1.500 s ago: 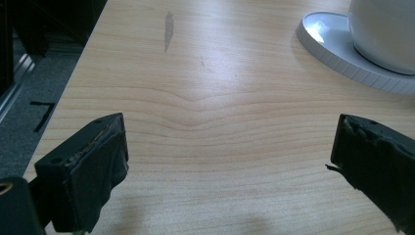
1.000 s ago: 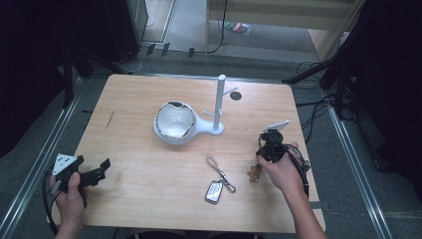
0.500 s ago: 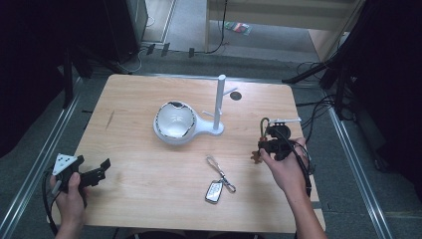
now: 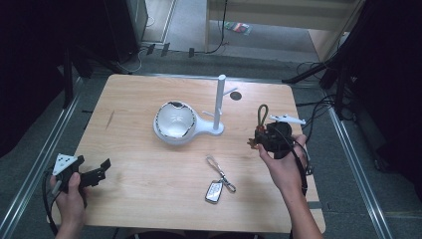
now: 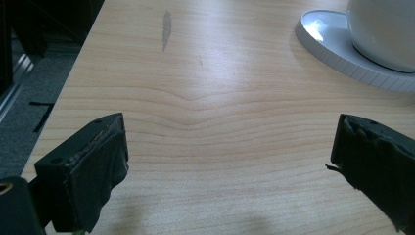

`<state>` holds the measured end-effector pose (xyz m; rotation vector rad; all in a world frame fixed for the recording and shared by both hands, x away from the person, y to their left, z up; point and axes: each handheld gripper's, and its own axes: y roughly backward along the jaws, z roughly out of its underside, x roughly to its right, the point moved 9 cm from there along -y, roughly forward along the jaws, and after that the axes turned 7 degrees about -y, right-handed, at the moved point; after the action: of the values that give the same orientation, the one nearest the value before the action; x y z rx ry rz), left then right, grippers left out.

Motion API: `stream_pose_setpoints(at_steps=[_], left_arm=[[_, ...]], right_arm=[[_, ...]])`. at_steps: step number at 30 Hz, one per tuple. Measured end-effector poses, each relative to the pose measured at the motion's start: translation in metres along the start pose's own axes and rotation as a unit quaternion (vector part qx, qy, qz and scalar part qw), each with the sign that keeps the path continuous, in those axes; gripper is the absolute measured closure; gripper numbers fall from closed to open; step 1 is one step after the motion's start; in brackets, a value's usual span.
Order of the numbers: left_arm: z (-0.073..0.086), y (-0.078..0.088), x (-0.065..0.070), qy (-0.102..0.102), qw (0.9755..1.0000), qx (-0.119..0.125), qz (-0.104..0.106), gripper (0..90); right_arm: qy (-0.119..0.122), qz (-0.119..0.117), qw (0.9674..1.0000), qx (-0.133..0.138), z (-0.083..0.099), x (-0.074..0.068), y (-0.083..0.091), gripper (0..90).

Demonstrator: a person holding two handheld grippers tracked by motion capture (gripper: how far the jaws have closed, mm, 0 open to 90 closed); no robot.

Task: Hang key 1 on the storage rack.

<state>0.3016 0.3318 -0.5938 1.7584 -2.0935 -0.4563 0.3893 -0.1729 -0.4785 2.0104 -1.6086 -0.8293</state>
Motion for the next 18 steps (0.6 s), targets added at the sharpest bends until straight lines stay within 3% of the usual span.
stream_pose_setpoints(at_steps=[8,14,16,18], left_arm=[[0.0,0.0,-0.001,-0.002,1.0,0.0,-0.001,0.8],[0.0,0.0,0.0,0.0,1.0,0.0,0.0,0.8],[0.0,0.0,0.0,0.002,1.0,0.001,0.0,0.8],[0.0,0.0,0.0,0.001,1.0,0.001,0.0,0.8]], right_arm=[[0.029,-0.001,0.9986,0.044,-0.01,-0.003,0.005,69.3],[0.043,-0.02,0.9967,0.066,-0.017,-0.008,0.009,69.2],[0.059,-0.024,0.9939,0.09,-0.023,-0.009,0.009,68.7],[0.082,-0.01,0.9898,0.116,-0.027,-0.01,0.01,68.4]])
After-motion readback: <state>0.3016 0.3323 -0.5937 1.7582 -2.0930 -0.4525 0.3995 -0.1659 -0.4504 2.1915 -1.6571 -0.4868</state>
